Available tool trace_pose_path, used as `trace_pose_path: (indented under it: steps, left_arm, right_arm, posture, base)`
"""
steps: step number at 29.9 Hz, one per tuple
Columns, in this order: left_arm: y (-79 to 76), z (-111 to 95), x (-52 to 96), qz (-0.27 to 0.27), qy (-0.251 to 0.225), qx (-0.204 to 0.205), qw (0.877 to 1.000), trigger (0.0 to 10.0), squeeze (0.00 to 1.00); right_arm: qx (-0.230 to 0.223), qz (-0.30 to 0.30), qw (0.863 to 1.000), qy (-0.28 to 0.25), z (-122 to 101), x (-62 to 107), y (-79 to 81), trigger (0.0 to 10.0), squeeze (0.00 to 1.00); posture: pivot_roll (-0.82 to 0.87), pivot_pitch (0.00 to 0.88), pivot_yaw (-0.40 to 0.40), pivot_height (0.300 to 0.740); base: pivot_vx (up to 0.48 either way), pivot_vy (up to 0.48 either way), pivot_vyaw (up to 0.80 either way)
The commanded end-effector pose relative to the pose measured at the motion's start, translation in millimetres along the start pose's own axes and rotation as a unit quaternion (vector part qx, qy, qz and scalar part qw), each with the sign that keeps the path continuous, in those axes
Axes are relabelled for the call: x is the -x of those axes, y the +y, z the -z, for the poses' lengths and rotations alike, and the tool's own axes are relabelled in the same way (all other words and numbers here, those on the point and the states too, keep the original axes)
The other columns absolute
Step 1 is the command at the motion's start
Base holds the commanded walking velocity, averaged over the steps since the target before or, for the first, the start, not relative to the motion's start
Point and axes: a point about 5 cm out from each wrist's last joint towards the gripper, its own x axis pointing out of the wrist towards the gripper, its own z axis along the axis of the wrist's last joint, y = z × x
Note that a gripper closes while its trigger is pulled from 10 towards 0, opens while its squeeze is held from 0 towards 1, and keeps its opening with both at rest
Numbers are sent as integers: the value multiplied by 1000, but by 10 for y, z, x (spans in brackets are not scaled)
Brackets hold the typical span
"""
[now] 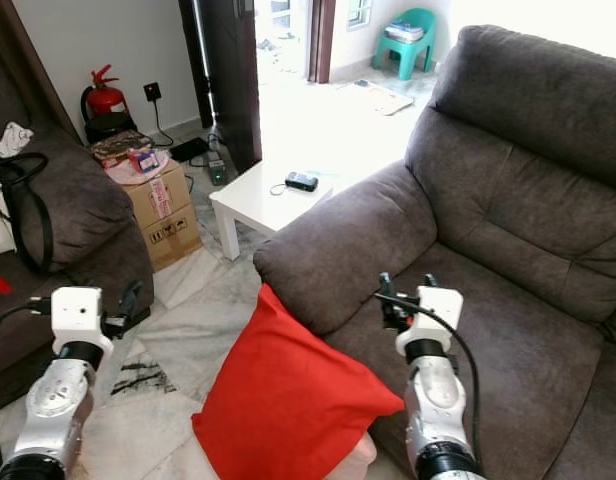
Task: Move the pillow to the sofa from floor
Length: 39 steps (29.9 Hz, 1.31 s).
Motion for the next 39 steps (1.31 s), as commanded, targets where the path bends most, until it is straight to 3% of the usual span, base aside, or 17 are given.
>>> trace_pose_path:
  steps: [1,10,19,28,39]
  left_arm:
    - [81,40,32,-14,12,-1,1000,10000,0]
    - [41,73,-42,1,29,-1,1000,10000,0]
    - [-104,84,-83,10,30,13,999,10000,0]
    - [-114,77,-95,14,27,11,999,10000,0]
    - [-96,142,12,17,33,7,999,10000,0]
  right_arm:
    - [4,4,1000,7,1,-8,-53,10000,0]
    - [8,22,1000,15,28,18,-145,10000,0]
    - [22,46,999,14,39,105,-326,10000,0]
    - [17,55,998,6,10,95,-351,10000,0]
    - [15,50,998,18,77,149,-345,10000,0]
  posture:
    - [181,0,-50,740]
    - [144,0,-23,740]
    - [71,0,-22,740]
    - [78,0,-31,740]
    - [109,0,-24,740]
  base:
    - [0,0,0]
    - [0,0,0]
    - [0,0,0]
    - [0,0,0]
    - [0,0,0]
